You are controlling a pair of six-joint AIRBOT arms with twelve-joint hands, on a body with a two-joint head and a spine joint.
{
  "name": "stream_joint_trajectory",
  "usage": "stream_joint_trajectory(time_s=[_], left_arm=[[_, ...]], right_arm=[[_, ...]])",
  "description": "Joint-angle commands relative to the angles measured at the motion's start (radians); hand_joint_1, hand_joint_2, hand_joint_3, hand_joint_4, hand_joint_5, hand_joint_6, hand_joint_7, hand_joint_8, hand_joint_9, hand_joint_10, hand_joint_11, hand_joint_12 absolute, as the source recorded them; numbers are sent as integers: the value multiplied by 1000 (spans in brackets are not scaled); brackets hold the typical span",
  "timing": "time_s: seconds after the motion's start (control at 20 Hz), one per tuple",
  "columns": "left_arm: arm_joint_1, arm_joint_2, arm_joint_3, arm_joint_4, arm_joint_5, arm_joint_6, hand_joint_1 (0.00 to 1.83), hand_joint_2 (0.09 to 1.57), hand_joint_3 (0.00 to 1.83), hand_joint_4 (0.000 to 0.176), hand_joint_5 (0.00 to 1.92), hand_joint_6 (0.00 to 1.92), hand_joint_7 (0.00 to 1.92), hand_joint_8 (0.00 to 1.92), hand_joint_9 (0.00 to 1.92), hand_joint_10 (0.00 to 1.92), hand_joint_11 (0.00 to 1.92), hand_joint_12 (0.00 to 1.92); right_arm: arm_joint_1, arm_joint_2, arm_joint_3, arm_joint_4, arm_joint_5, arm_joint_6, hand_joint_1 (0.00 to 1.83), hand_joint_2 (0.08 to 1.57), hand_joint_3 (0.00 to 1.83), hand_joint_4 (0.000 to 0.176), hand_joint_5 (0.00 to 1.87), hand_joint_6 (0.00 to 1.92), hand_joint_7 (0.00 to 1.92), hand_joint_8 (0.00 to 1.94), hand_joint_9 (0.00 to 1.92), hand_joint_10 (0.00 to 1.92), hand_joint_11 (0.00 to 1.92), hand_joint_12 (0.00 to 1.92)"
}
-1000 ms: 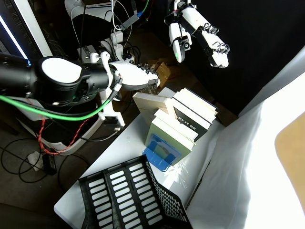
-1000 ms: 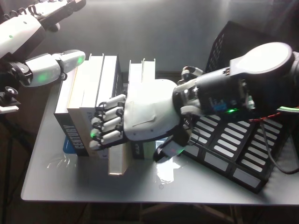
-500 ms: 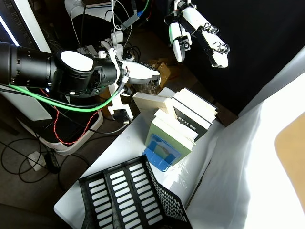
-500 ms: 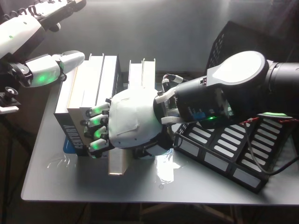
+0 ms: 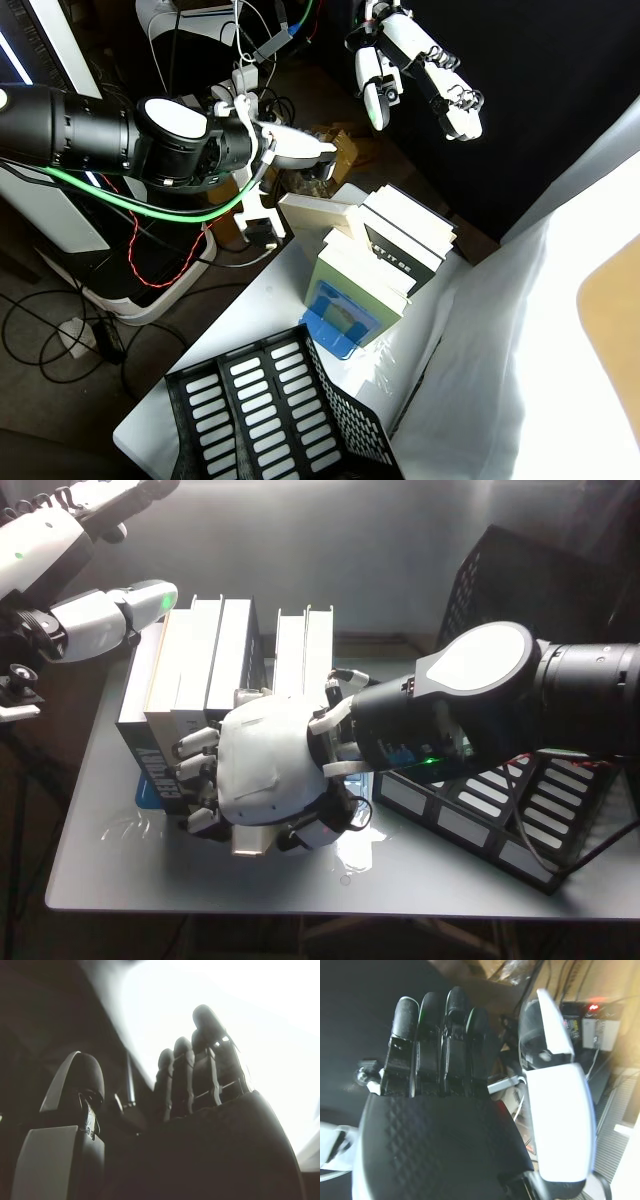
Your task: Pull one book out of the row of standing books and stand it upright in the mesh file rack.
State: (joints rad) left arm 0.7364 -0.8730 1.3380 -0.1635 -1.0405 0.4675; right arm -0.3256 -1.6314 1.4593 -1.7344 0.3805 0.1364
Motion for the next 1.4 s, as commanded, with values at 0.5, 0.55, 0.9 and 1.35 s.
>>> stream_joint_trajectory(time_s=[0.5,0.55,0.9,1.35], left_arm=[[-7,3,1,-13,-138,-13,599,1370,2,0,176,4,147,6,0,272,0,1521],[-7,3,1,-13,-138,-13,590,1370,1,0,183,5,171,9,0,354,0,1553],[-6,2,-1,-11,-154,-18,706,1334,0,0,217,15,198,12,6,431,0,1602],[-7,-7,1,6,-173,-26,656,1334,4,0,200,2,192,13,0,541,0,1843]], right_arm=[[-11,-24,19,30,-21,-8,855,1280,20,0,80,1069,253,295,0,399,0,822],[-14,-27,22,30,-26,-8,856,1243,2,0,262,1131,378,365,45,567,0,1102],[-27,-50,54,30,-40,-7,876,1199,0,0,379,1046,391,427,0,676,0,1179],[-28,-53,71,8,-47,-8,959,1280,4,0,225,816,297,68,0,437,0,583]])
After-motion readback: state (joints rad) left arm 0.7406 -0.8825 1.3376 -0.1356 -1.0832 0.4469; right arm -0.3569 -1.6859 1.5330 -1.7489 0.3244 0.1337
